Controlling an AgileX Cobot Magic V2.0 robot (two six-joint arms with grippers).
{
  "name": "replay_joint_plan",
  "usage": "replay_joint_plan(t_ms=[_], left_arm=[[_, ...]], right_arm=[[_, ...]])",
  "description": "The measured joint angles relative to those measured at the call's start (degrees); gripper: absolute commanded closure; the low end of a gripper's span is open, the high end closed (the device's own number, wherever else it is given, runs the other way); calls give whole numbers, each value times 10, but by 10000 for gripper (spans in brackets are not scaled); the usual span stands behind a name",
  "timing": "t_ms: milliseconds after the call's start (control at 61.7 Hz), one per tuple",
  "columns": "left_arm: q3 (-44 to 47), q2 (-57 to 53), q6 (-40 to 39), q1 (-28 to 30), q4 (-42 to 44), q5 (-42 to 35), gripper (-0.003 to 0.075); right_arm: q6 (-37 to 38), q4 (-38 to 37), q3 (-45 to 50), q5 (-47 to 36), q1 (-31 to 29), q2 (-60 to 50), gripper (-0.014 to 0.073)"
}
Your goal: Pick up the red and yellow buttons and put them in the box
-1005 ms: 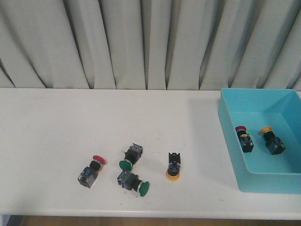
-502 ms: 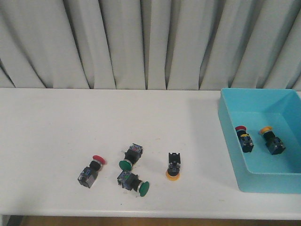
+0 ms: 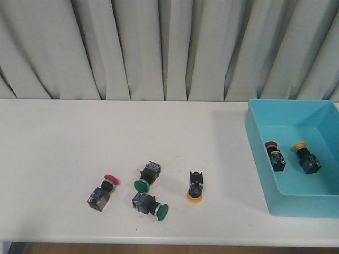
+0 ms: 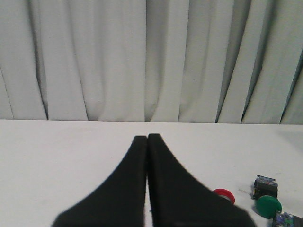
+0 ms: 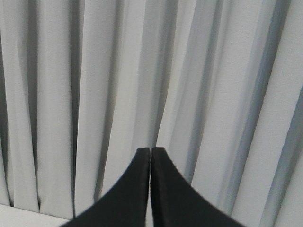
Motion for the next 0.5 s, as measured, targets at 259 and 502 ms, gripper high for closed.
replay_joint_plan(t_ms=[259,502], left_arm=[[0,0,0,0,0,0,727],[0,0,0,0,0,0,727]], right_arm=[[0,0,0,0,0,0,596],[21,-55,89,-71,0,-25,596]])
